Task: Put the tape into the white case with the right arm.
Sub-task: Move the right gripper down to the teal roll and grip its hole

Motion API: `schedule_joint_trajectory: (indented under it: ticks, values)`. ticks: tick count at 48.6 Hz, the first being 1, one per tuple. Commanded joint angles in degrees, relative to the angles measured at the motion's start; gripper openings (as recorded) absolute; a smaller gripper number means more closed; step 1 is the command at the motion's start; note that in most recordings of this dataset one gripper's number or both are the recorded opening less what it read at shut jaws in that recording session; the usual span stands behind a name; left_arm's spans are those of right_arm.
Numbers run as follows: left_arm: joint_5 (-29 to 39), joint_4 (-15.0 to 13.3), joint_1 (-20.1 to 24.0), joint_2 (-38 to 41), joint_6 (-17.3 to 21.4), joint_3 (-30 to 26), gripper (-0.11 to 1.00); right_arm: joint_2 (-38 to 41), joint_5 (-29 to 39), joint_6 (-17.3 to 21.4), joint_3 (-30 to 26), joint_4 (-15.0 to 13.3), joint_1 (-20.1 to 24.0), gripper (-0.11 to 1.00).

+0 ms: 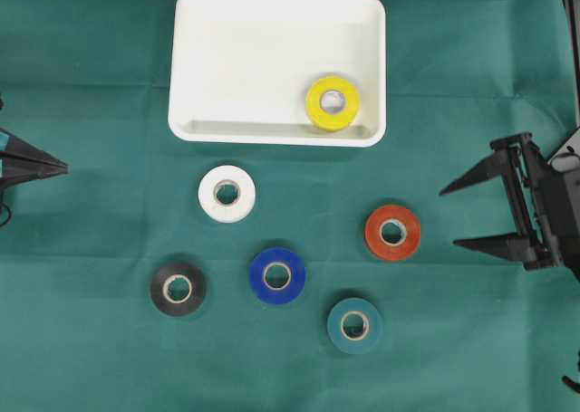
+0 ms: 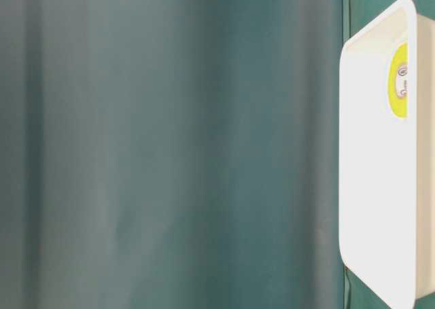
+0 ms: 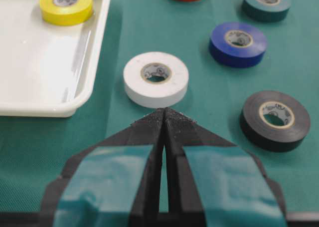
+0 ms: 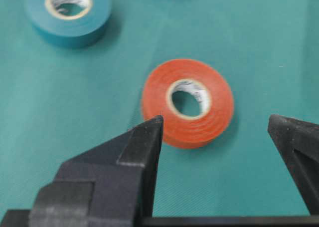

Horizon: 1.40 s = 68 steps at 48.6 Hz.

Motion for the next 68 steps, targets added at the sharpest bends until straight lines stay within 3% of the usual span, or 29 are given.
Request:
schedule_joint_trajectory:
  ticks: [1,27,47,68]
  values:
    - [-0.44,-0.09,-0.09,0.44,0.00,-0.70,0.01,0.00,-0.26,0.09,-0.18,-0.09,0.79,0.57]
    - [-0.44,0.00,-0.09,0.44,0.00,-0.62,0.01,3.52,-1.05,0.00,-2.64,-0.09,3.69,0.57]
    - [-0.53,-0.09,-0.09,0.44,0.00,-0.62,0.01,20.48,-9.32,-0.18,-11.69,-0.09,6.59,0.57]
    - [-0.53,0.00,-0.09,0.44,0.00,-0.44,0.01,36.56,-9.76,-0.09,-24.08,-0.09,10.11,0.57]
